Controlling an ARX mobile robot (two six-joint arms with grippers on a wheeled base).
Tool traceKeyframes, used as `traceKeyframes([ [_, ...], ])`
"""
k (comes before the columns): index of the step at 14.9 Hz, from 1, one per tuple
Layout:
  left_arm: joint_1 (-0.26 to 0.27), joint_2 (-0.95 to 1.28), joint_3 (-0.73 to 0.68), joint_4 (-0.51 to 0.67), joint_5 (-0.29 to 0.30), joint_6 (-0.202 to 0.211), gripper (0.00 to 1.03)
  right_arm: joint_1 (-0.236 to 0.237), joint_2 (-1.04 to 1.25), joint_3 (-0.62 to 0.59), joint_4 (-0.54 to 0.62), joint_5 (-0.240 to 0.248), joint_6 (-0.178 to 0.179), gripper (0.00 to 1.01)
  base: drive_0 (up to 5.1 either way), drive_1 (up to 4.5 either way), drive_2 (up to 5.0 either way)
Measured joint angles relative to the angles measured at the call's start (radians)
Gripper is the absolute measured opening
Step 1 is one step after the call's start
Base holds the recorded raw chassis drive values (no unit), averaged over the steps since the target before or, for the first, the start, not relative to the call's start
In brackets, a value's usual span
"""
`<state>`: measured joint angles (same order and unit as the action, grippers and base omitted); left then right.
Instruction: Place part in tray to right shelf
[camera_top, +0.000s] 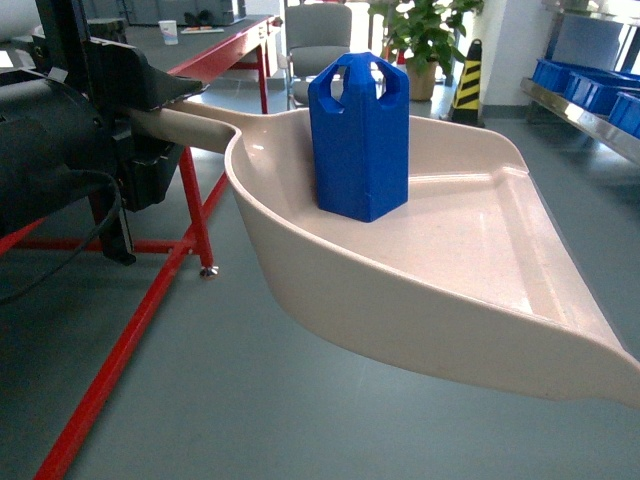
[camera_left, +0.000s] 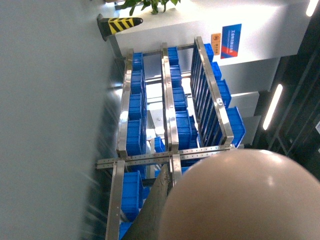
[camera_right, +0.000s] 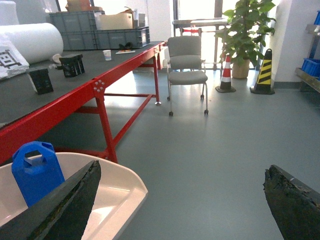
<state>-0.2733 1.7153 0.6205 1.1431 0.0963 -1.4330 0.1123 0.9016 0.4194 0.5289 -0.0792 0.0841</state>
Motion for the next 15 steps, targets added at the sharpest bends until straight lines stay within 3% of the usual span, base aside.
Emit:
traceKeyframes([
  [15,0.000,0.000,0.000,-0.005,0.000,0.000,0.13,-0.001,0.000,0.000,0.001,0.000,0.000,0.98,0.0,4.06,-4.0],
])
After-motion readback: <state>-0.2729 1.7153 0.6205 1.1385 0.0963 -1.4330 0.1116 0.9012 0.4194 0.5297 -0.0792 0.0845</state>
